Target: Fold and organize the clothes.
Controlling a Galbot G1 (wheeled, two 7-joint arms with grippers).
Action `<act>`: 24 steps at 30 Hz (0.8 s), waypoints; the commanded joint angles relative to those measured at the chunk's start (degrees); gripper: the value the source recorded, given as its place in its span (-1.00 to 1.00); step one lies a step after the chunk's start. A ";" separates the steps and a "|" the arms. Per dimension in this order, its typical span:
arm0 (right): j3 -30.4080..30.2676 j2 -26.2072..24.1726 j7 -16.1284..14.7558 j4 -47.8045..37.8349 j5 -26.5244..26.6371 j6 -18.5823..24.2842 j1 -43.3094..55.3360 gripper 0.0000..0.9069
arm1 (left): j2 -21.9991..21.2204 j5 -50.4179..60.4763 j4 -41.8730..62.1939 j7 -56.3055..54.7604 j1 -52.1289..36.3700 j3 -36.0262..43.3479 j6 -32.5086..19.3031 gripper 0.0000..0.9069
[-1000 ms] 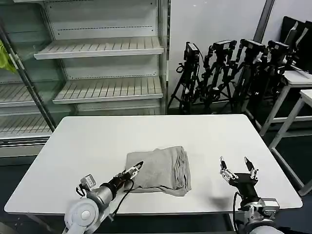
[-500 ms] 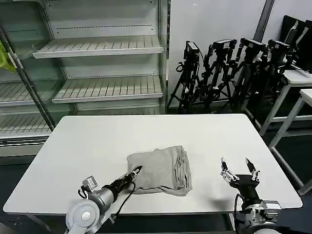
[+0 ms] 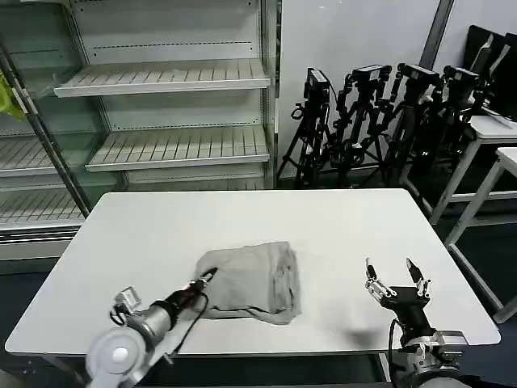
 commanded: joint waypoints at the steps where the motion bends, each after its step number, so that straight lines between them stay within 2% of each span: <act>1: -1.67 -0.75 -0.01 -1.00 1.72 0.07 3.59 1.00 | 11.93 -3.47 1.35 2.91 3.19 -21.81 2.12 -0.84; 4: -3.59 -0.86 -0.04 -1.78 1.87 0.16 5.34 1.00 | 17.48 2.52 2.68 8.50 4.83 -29.59 2.23 -0.84; 8: -5.91 -0.85 -0.09 -2.47 1.83 0.29 7.23 1.00 | 24.27 12.67 2.70 15.02 7.36 -36.07 2.26 -0.84; 12: -6.73 -0.97 -0.16 -2.29 1.96 0.46 7.79 1.00 | 31.33 22.78 1.49 22.02 12.62 -40.23 2.23 -0.84; 14: -6.60 -0.91 -0.15 -2.00 1.92 0.55 7.52 1.00 | 32.70 22.99 0.15 22.11 13.92 -39.56 2.23 -0.84; 16: -6.24 -0.68 -0.16 -1.55 1.80 0.64 6.56 1.00 | 32.76 23.67 -2.24 21.76 13.61 -36.30 2.24 -0.84; 19: -5.36 0.07 -0.15 -0.59 1.13 0.80 4.38 1.00 | 29.57 24.69 -6.40 19.61 12.65 -29.37 2.21 -0.84; 24: -3.46 1.00 -0.32 0.55 -1.28 1.23 0.67 1.00 | 19.46 36.94 -5.44 17.01 6.05 -1.60 1.96 -0.84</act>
